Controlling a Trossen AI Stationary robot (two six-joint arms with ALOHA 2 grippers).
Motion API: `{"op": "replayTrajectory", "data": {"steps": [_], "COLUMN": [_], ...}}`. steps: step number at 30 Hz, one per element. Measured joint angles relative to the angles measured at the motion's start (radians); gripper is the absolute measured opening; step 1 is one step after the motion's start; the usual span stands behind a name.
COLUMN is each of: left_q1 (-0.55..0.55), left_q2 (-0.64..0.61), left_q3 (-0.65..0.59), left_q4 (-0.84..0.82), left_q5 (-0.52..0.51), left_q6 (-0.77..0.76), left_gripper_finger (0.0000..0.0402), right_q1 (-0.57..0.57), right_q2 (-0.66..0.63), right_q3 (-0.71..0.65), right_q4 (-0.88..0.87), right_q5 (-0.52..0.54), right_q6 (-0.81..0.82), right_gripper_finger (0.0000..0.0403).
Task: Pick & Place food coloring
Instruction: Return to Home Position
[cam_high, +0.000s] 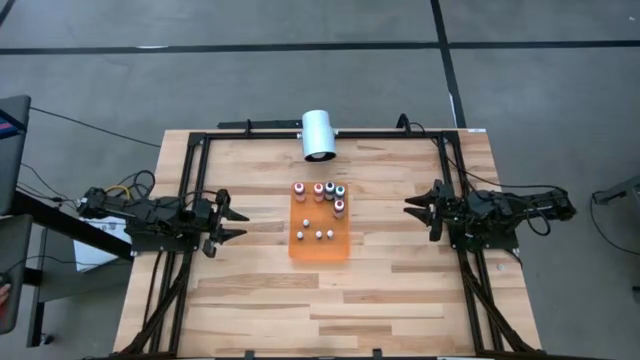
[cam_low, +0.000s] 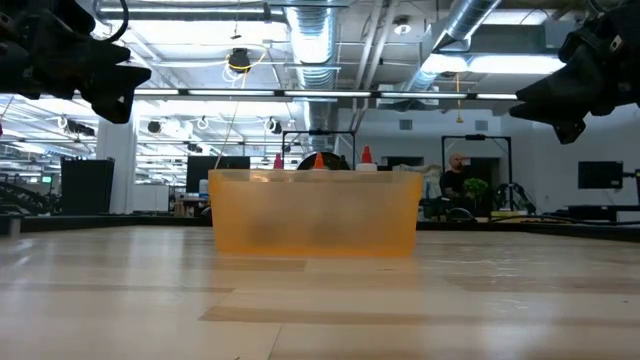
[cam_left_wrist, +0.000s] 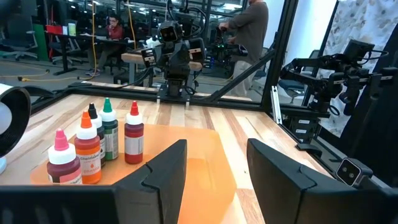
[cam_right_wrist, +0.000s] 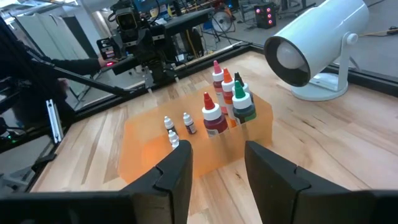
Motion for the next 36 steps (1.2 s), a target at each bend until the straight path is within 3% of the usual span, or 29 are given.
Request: {"op": "replayTrajectory", "data": {"steps": [36], "left_q1": [0.000], "left_q2": [0.000], "left_q3": [0.000], "left_q4": [0.000], "left_q5": [0.000], "left_q6": [0.000], "left_gripper_finger": [0.0160], "right_q1": [0.000], "right_q2": [0.000], "right_q3": [0.000], "right_q4": [0.000], "right_q5": [0.000], "right_q6": [0.000], "right_gripper_finger": [0.0134]}}
